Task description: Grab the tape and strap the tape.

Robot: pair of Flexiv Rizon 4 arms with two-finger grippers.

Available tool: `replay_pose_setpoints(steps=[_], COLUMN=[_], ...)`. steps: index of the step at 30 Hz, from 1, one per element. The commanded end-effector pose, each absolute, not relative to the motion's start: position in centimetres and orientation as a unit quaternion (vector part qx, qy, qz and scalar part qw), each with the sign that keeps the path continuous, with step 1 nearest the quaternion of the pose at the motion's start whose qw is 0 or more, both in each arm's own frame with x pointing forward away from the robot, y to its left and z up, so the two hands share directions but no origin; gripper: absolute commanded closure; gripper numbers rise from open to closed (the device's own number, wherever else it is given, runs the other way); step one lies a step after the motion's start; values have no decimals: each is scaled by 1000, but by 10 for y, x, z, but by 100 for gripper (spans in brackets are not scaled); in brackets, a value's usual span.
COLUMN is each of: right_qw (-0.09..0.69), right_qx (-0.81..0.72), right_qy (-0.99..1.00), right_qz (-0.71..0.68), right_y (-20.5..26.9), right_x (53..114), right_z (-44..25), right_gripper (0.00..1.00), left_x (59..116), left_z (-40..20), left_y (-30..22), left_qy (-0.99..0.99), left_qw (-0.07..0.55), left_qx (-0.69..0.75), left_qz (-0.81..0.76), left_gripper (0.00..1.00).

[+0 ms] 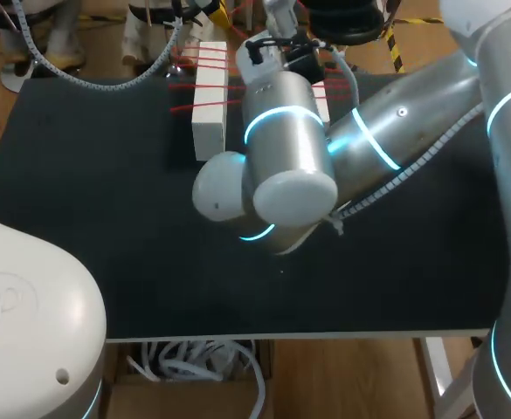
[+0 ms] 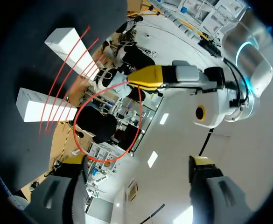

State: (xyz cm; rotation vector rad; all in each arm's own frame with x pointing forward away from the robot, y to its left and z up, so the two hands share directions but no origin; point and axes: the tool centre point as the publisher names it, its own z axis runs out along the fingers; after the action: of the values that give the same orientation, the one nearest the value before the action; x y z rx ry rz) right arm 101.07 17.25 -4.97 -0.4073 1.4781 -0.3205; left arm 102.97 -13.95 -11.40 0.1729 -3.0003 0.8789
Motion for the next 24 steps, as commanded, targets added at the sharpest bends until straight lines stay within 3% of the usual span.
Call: replay_pose_setpoints(steps=[1,5,13,24], right_qw=[697,732,732,732], right_qx=[-208,-206,-206,-206], right_qy=[677,643,643,643], right_qz=[-113,-87,-87,-87], right_y=[162,153,153,153], right_x=[1023,1030,1030,1030], right_z=[-35,-27,-27,-27], right_gripper=[0,0,0,0], left_x=[1030,1030,1030,948], left_z=[-114,-114,-114,-154], left_y=[-140,-140,-140,-101], left_qy=[-959,-959,-959,-940], left_qw=[6,6,6,37], left_qx=[55,55,55,220], left_qz=[279,279,279,256], left_gripper=[100,100,100,100])
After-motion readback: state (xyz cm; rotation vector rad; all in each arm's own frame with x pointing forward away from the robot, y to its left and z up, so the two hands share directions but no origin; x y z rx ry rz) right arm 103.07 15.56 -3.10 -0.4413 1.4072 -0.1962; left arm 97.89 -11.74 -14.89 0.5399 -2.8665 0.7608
